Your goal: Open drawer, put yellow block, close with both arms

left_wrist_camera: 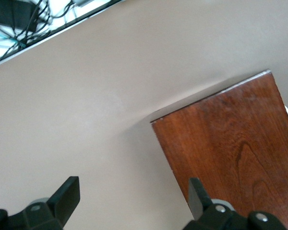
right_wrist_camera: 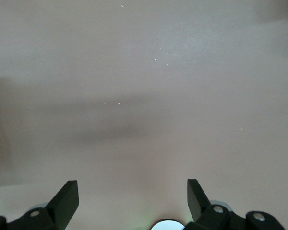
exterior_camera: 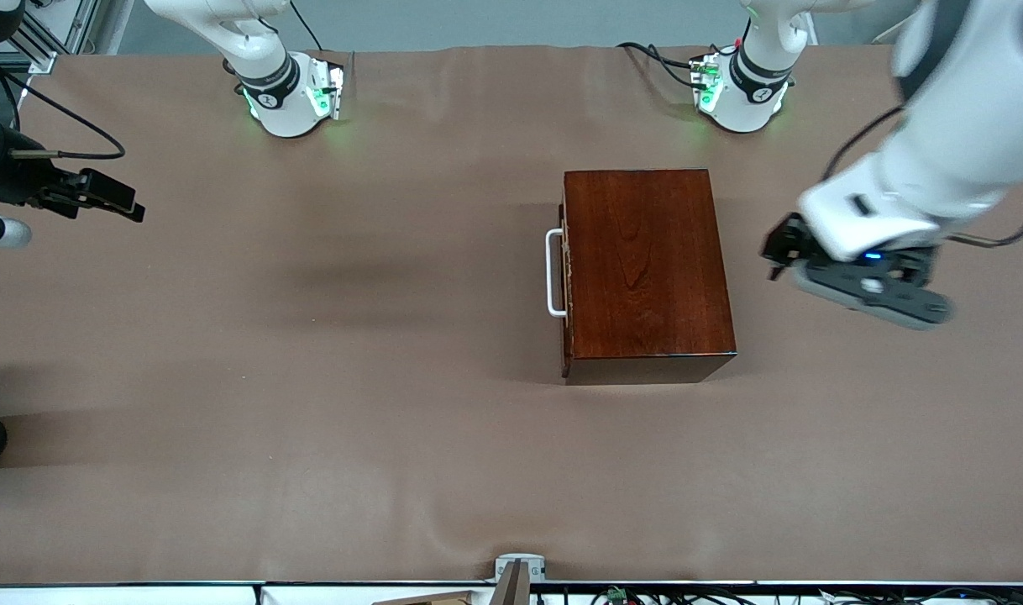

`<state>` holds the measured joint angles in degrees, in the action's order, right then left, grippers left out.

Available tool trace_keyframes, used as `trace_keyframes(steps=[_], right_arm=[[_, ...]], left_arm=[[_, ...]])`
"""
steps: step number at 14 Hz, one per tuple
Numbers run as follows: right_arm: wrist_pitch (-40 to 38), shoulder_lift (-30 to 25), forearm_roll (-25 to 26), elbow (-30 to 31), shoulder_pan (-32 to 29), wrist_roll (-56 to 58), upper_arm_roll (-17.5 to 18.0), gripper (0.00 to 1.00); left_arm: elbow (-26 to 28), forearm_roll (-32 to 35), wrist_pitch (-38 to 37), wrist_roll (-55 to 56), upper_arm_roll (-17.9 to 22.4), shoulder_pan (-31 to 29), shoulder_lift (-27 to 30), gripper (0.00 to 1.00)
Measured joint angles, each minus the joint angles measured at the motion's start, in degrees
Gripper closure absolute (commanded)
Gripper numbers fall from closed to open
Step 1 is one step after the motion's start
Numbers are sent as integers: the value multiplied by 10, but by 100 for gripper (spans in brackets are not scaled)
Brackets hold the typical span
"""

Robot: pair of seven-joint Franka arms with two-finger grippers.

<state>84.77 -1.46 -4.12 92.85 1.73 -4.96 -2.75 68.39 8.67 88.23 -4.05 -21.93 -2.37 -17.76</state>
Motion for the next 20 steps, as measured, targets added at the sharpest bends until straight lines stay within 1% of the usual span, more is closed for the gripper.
trace_keyframes(steps=[2, 5, 6, 8, 10, 12, 16, 18, 20], right_arm=[[0, -1, 0, 0, -1, 0, -3, 0], [0, -2, 0, 0, -1, 0, -4, 0], [0, -2, 0, 0, -1, 0, -3, 0], [0, -2, 0, 0, -1, 0, -3, 0], [0, -2, 0, 0, 0, 0, -2, 0], [3, -2, 0, -1, 2, 0, -1, 0], [5, -4, 1, -2, 3, 0, 0, 0], [12, -6, 1, -4, 4, 0, 0, 0], [31, -6, 1, -4, 5, 0, 0, 0]], left_arm=[[0, -3, -10, 18, 0, -13, 8, 0], [6, -4, -65, 105, 4, -22, 31, 0], [10, -10, -68, 133, 15, -22, 39, 0], [25, -40, -71, 158, 51, -20, 55, 0], [53, -67, -69, 159, 101, -6, 77, 0], [87, -75, -56, 159, 144, 20, 103, 0], [180, -80, -11, 153, 171, 38, 164, 0], [201, -82, -4, 132, 179, 38, 180, 0], [205, -82, -1, 128, 181, 38, 184, 0]])
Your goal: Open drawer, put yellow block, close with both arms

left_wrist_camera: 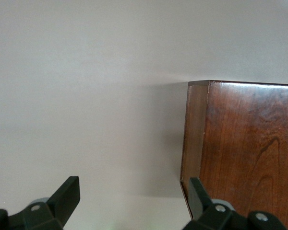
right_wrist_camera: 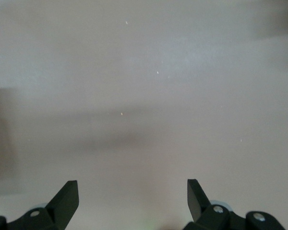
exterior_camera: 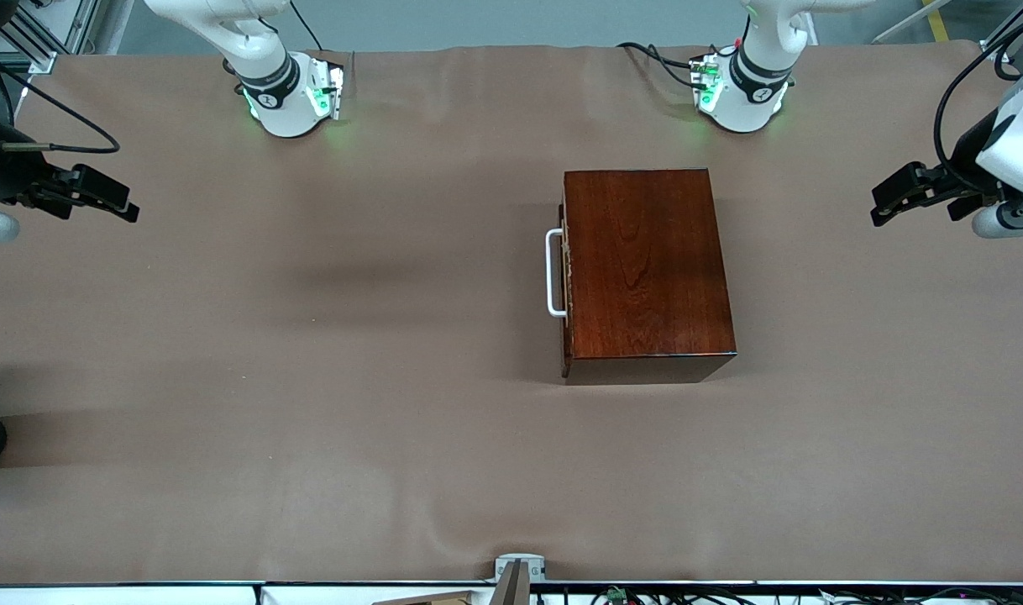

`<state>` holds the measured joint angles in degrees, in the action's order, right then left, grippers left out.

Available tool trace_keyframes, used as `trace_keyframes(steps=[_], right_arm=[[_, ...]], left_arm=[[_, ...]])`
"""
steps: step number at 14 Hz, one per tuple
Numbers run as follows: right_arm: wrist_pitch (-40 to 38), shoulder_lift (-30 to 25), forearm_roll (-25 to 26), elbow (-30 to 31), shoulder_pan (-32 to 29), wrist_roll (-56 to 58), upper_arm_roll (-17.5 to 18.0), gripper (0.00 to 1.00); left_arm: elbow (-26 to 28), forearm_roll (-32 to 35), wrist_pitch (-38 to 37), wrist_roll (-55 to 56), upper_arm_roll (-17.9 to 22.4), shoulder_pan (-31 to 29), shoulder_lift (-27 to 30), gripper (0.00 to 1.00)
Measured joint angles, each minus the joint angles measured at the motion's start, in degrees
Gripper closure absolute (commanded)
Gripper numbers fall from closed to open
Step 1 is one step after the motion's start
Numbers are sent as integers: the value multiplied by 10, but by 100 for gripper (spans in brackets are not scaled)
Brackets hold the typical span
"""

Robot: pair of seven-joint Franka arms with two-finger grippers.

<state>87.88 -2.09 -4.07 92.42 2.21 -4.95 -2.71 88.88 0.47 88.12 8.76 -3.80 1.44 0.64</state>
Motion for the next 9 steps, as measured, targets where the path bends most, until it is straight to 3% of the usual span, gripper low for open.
trace_keyframes(steps=[9], right_arm=[[172, 40, 0, 5, 40, 0, 2, 0]], left_arm=[[2, 0, 3, 0, 0, 0, 0, 0]])
